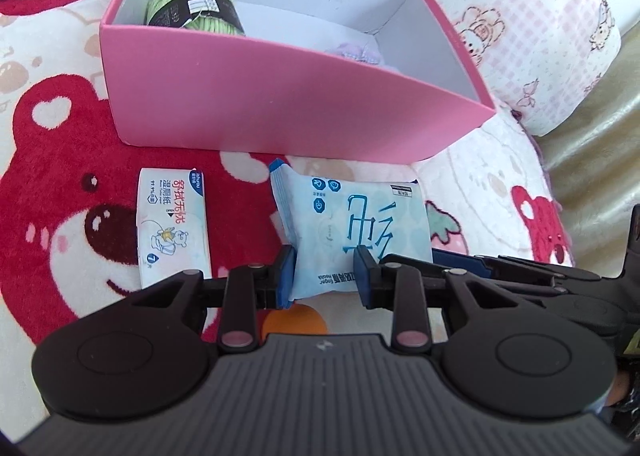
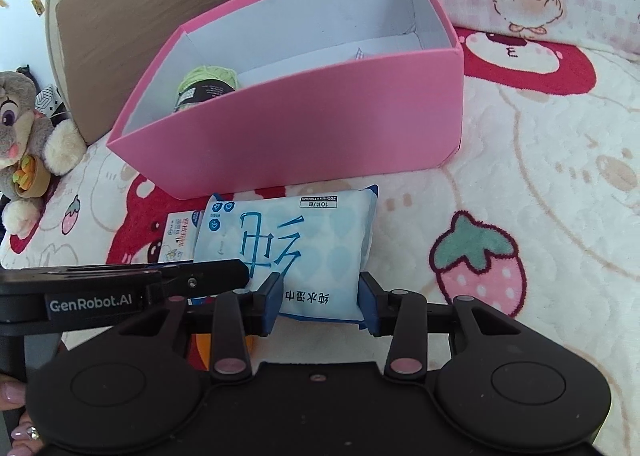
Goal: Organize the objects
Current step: 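Lift the wet-wipes pack with the left gripper over the pink box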
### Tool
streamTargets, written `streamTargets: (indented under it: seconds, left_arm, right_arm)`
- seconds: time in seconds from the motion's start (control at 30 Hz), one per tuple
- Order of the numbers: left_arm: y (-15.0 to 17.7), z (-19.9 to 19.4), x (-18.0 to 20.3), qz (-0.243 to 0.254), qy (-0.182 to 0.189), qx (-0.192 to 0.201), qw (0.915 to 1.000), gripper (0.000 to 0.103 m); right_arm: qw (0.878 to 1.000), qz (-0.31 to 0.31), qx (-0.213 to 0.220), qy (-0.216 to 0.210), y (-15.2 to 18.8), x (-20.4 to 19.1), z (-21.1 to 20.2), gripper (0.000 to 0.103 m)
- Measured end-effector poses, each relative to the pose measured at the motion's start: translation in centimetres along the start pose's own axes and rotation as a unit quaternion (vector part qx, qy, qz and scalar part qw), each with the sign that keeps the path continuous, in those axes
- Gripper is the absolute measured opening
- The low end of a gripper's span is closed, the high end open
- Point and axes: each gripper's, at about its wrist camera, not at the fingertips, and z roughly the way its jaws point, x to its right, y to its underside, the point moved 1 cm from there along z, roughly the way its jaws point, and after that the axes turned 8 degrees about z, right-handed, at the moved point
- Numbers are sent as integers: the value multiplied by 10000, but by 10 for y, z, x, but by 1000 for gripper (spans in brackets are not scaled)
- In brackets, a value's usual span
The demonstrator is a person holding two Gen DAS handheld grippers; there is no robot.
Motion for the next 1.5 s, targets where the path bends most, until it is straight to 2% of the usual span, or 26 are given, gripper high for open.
streamTargets:
  seconds: [0.2,0.67,0.93,1.37,1.5]
  left_arm:
    - [3,-19,11,88,25,95,9999,30]
    - [10,-77,23,18,-150,221,9996,29]
    - [10,-102,29,162,-278,348,9989,30]
    - [-6,-144,46,357,-449,656,9962,30]
    - [-19,-152,51,454,-487,776,9948,31]
  right_arm:
    - [9998,85,149,-135,1,2,-18,47]
    - [9985,-186,316,-412,13,-31,-57,47]
    - [9977,-174,354,-546,17,-46,-80,47]
    - [9951,-181,589,-769,7,-63,-111,48]
    - [9947,-306,710,-683,-3,-74,-122,48]
